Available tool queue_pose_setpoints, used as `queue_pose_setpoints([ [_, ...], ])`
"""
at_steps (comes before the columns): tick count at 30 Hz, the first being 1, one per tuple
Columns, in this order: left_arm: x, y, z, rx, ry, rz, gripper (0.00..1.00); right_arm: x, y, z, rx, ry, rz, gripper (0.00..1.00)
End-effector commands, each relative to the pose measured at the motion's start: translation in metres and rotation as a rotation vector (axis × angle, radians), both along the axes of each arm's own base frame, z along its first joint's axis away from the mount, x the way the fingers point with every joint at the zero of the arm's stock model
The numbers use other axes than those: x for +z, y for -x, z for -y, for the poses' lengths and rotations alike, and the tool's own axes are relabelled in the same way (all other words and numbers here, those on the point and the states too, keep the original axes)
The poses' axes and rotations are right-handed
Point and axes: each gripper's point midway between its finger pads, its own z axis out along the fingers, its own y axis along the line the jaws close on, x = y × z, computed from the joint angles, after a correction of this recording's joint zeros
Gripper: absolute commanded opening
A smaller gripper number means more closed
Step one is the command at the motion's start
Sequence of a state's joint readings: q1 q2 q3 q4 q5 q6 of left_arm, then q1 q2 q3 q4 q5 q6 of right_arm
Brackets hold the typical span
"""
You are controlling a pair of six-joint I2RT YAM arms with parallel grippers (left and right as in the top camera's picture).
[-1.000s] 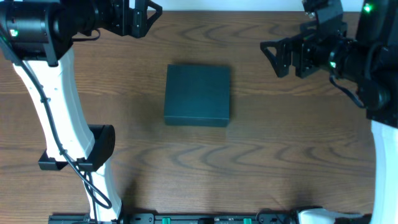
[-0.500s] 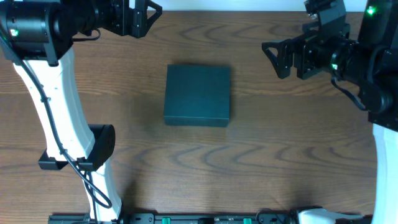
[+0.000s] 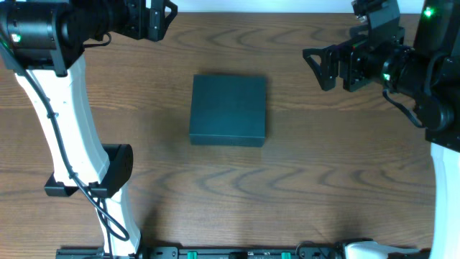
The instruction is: Pack container
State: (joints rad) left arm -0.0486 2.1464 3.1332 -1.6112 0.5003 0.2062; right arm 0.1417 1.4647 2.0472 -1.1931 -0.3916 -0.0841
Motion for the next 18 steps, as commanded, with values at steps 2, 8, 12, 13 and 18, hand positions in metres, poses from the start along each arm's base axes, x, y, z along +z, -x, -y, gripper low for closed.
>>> queue_pose_setpoints([
  [2, 0.008, 0.035, -0.010, 0.049, -0.036, -0.037, 0.95, 0.002, 0.002, -0.002, 0.007, 0.000, 0.005, 0.99],
  [8, 0.024, 0.085, -0.032, 0.137, -0.109, -0.031, 0.95, 0.002, 0.002, -0.002, 0.007, 0.000, 0.005, 0.99],
  [12, 0.023, 0.108, -0.044, 0.202, -0.135, -0.029, 0.95, 0.002, 0.002, -0.002, 0.007, 0.000, 0.005, 0.99],
  [13, 0.022, 0.113, -0.047, 0.226, -0.133, -0.026, 0.95, 0.002, 0.002, -0.002, 0.007, 0.000, 0.005, 0.99],
  [18, 0.017, 0.140, -0.056, 0.289, -0.120, 0.019, 0.95, 0.002, 0.002, -0.002, 0.007, 0.000, 0.005, 0.99],
])
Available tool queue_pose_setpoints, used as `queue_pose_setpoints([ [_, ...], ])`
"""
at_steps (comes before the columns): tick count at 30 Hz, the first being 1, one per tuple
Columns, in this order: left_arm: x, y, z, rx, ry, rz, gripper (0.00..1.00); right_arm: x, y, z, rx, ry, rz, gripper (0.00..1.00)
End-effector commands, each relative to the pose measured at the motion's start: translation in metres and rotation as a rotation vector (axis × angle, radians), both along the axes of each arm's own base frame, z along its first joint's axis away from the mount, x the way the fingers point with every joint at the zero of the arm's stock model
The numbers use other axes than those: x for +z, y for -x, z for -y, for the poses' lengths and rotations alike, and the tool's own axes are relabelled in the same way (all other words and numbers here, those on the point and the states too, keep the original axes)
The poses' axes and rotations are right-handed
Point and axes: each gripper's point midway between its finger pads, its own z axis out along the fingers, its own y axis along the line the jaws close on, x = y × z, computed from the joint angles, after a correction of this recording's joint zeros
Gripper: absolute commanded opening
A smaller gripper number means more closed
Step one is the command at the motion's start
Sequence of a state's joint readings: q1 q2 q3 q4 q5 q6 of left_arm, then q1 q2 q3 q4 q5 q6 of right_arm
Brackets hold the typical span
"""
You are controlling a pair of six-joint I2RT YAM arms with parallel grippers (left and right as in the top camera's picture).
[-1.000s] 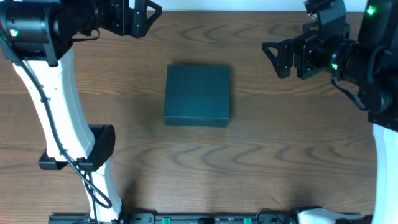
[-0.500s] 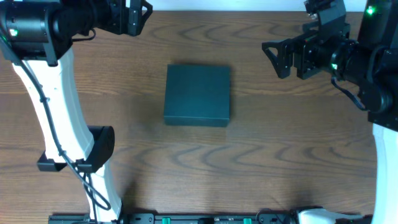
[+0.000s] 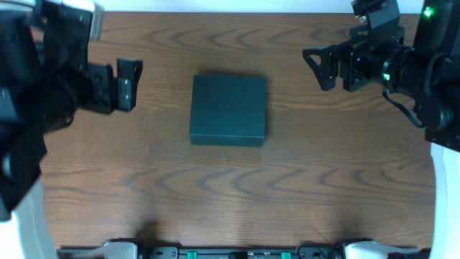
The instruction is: Pack container
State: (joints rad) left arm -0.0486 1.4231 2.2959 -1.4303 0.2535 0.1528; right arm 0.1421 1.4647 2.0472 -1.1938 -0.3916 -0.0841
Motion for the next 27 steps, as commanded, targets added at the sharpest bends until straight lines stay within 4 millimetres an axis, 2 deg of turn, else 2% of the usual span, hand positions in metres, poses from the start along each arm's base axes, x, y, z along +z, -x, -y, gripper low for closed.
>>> queue_pose_setpoints([
  [1, -0.018, 0.012, -0.010, 0.074, 0.002, -0.024, 0.95, 0.003, 0.002, -0.002, 0.006, 0.000, 0.006, 0.99],
  [7, -0.041, 0.049, -0.020, 0.165, 0.049, 0.022, 0.95, 0.003, 0.002, -0.002, 0.006, 0.000, 0.006, 0.99],
  [12, -0.065, 0.086, -0.027, 0.219, 0.087, 0.056, 0.95, 0.003, 0.002, -0.002, 0.006, 0.000, 0.006, 0.99],
  [20, -0.107, 0.133, -0.040, 0.316, 0.133, 0.082, 0.95, 0.003, 0.002, -0.002, 0.006, 0.000, 0.006, 0.99],
  [27, -0.144, 0.154, -0.048, 0.368, 0.162, 0.146, 0.95, 0.003, 0.002, -0.002, 0.006, 0.000, 0.006, 0.99],
])
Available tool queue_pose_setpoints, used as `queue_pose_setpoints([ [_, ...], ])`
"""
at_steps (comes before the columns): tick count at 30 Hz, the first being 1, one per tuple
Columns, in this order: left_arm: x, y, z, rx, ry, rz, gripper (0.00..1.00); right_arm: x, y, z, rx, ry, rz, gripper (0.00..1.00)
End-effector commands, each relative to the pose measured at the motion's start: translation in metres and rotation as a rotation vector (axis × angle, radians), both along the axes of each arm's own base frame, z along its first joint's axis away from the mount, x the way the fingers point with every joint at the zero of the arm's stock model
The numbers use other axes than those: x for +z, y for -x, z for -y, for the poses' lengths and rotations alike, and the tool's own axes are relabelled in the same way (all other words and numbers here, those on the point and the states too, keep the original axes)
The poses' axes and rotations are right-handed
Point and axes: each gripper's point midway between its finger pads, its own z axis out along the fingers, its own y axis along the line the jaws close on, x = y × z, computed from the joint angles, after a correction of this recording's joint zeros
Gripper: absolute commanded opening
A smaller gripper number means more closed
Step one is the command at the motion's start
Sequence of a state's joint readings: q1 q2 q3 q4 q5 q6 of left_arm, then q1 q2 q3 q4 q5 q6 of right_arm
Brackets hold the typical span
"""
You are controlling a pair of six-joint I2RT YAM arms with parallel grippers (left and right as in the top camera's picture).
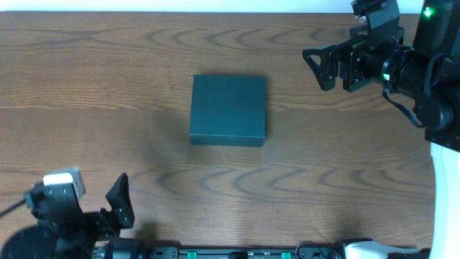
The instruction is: Pack container
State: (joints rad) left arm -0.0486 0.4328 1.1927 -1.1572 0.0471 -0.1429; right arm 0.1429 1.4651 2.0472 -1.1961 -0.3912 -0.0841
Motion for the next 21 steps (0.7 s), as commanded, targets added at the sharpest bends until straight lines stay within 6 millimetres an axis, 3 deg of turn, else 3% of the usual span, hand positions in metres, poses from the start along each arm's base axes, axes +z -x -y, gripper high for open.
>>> queue_pose_setpoints([
  [1, -0.016, 0.005, -0.005, 0.038, 0.015, 0.029, 0.95, 0.003, 0.002, -0.002, 0.006, -0.001, 0.008, 0.99],
  [7, -0.061, -0.001, -0.005, 0.040, 0.015, 0.045, 0.95, 0.003, 0.002, -0.002, 0.006, -0.001, 0.008, 0.99],
  [21, -0.169, -0.046, -0.008, 0.063, 0.000, 0.022, 0.95, 0.003, 0.002, -0.002, 0.006, -0.001, 0.008, 0.99],
])
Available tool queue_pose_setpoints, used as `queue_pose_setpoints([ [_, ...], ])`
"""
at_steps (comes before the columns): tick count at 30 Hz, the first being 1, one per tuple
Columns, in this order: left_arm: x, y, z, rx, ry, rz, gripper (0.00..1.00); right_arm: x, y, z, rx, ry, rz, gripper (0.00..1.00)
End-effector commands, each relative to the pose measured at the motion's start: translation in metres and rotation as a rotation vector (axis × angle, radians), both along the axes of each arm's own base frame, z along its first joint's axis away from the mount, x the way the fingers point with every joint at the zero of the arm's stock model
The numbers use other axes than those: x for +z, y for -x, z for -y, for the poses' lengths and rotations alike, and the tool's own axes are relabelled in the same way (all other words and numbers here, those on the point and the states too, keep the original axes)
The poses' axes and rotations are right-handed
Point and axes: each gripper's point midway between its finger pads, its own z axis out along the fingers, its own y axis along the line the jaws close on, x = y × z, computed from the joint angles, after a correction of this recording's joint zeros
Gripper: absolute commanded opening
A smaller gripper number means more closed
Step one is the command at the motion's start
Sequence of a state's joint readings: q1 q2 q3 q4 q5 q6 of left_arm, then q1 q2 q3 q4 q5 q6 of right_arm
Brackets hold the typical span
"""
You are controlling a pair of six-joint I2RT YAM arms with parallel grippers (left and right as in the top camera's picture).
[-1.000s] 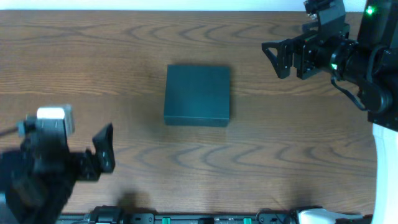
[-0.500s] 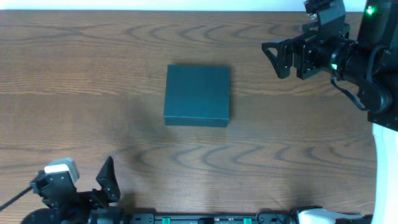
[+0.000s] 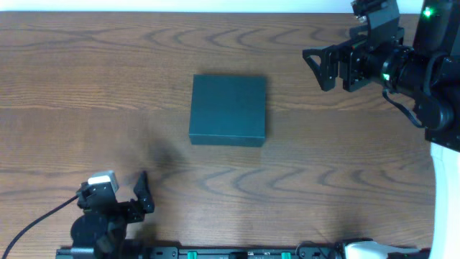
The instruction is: Pack container
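A dark teal box [image 3: 228,110] with its lid on lies flat in the middle of the wooden table [image 3: 323,165]. My left gripper [image 3: 140,201] is low at the table's front left edge, far from the box. Only one of its fingers [image 3: 142,191] shows plainly, so its state is unclear. My right gripper [image 3: 318,67] hovers at the back right, to the right of the box, with its jaws spread wide and nothing between them.
The right arm's white base [image 3: 445,187] runs down the right edge. A black cable [image 3: 43,219] trails from the left wrist to the front left corner. A rail with green clips [image 3: 230,253] lines the front edge.
My left arm has shifted a little to the right along the front edge. The box and the right arm have not moved.
My left gripper was at the table's back left. Then it stood left of the box at mid-table. Then it was down in the front left corner, and now slightly right of that. The box and right gripper stayed put throughout.
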State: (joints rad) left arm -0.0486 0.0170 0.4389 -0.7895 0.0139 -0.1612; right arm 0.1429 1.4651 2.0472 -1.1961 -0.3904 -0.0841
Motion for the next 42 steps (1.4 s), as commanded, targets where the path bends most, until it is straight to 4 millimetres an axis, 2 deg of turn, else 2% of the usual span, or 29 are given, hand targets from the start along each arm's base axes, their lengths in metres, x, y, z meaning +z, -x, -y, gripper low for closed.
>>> queue_pose_setpoints([
  [1, -0.018, -0.006, -0.004, 0.024, -0.005, -0.014, 0.95, 0.003, 0.002, -0.002, 0.007, -0.001, 0.009, 0.99],
  [14, -0.073, -0.030, -0.002, 0.020, -0.004, -0.041, 0.95, 0.003, 0.002, -0.002, 0.006, -0.001, 0.008, 0.99],
  [42, -0.072, -0.031, -0.002, 0.018, -0.013, -0.032, 0.95, 0.003, 0.002, -0.002, 0.006, -0.001, 0.008, 0.99],
])
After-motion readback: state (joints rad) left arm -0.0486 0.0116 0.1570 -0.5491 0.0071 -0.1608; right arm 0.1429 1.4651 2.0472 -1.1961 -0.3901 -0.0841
